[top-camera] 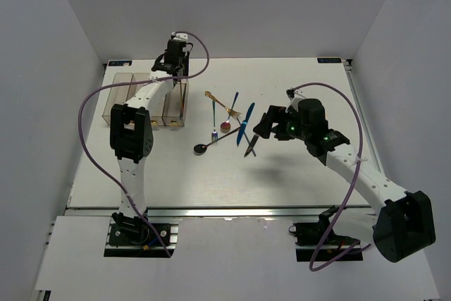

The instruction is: Sort the eating utensils into containers

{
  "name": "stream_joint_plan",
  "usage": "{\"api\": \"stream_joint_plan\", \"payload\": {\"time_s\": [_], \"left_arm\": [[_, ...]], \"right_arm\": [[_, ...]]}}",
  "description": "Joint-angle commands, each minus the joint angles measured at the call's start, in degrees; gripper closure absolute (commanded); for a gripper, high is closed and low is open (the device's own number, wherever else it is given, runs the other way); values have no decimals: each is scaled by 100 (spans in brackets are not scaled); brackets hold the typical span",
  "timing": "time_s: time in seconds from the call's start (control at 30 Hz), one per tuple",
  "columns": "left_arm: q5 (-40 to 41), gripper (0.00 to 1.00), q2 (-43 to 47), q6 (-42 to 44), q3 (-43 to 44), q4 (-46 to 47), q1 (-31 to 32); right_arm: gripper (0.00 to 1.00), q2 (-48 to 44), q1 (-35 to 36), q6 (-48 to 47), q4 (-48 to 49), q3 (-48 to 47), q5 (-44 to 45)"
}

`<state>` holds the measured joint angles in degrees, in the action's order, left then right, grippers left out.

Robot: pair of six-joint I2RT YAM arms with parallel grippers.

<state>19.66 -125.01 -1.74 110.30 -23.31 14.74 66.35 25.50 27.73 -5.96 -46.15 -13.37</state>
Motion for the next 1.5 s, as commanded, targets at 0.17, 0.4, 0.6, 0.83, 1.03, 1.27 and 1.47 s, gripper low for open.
{"api": "stream_joint_plan", "payload": {"time_s": [0.17, 0.4, 0.6, 0.83, 1.03, 1.27, 1.47], "left_arm": [[-68, 26, 1057, -344, -290, -68, 2], [20, 5, 2682, -898, -851, -480, -6], [-540, 2, 4878, -1496, -3165, -193, 2], [-1113, 2, 6918, -1593, -5515, 2, 2], [-938, 2, 7570, -1487, -6616, 99, 2], [-1184, 2, 7702, -1523, -6829, 90, 11], [-1201, 2, 7693, -1540, -6847, 90, 2]], "right_arm": [[11, 817, 8, -285, -98, -561, 307], [18, 1898, 324, -689, -687, -1694, 1116], [54, 3190, 764, -1102, -1513, -2811, 2013], [66, 3858, 1132, -1559, -1742, -3145, 2145], [69, 4325, 1168, -1647, -1716, -3242, 2216], [68, 4545, 1203, -1665, -1725, -3339, 2198], [61, 4176, 1212, -1481, -1365, -3102, 2162]]}}
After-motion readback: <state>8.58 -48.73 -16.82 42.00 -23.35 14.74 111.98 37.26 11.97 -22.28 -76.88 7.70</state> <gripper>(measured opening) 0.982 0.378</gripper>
